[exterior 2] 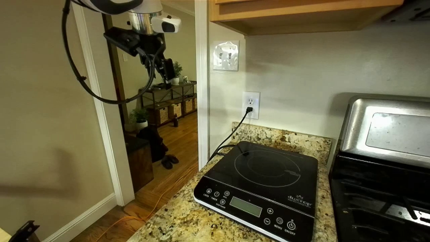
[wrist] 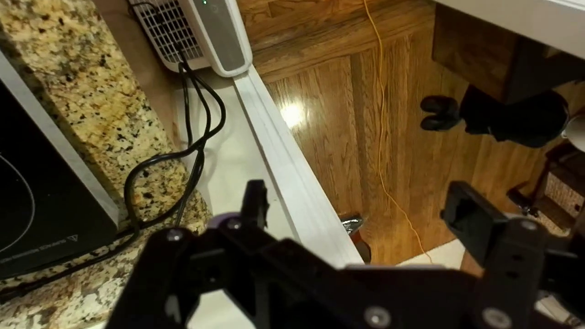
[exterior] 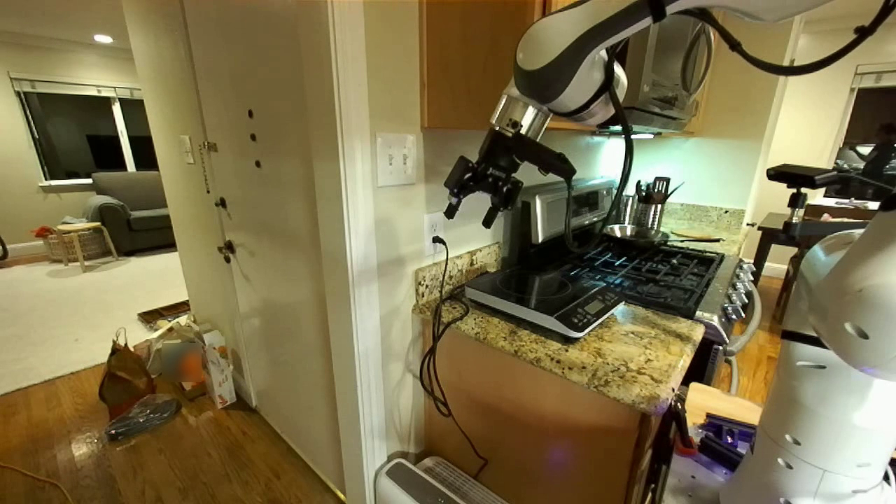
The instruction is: Turn off the left light switch
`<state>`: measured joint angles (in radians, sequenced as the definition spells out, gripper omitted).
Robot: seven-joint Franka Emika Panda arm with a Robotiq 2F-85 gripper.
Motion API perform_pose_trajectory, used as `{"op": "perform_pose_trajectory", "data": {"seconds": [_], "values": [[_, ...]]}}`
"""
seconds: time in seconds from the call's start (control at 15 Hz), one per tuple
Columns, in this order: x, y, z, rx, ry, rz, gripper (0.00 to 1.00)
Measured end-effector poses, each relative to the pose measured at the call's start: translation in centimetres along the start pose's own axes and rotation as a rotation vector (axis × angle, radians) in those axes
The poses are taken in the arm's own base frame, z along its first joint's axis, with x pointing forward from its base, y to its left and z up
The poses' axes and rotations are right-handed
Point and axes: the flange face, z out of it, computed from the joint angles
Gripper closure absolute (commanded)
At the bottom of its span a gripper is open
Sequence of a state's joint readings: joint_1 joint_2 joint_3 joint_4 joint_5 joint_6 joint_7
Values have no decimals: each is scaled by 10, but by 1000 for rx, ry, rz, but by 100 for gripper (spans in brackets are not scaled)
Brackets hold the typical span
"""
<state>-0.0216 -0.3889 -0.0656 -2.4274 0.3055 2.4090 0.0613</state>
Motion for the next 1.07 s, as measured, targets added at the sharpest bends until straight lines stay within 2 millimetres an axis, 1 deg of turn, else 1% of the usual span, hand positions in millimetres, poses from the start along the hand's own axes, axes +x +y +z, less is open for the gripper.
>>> {"op": "perform_pose_trajectory", "data": {"seconds": [0.2,0.47,0.87,1.07], "values": [[-3,0,-1,6,-1,3,0],[-2,0,-2,8,14,16,0],[19,2,-2,82,175,265,0],[27,6,-6,124,252,391,0]]}}
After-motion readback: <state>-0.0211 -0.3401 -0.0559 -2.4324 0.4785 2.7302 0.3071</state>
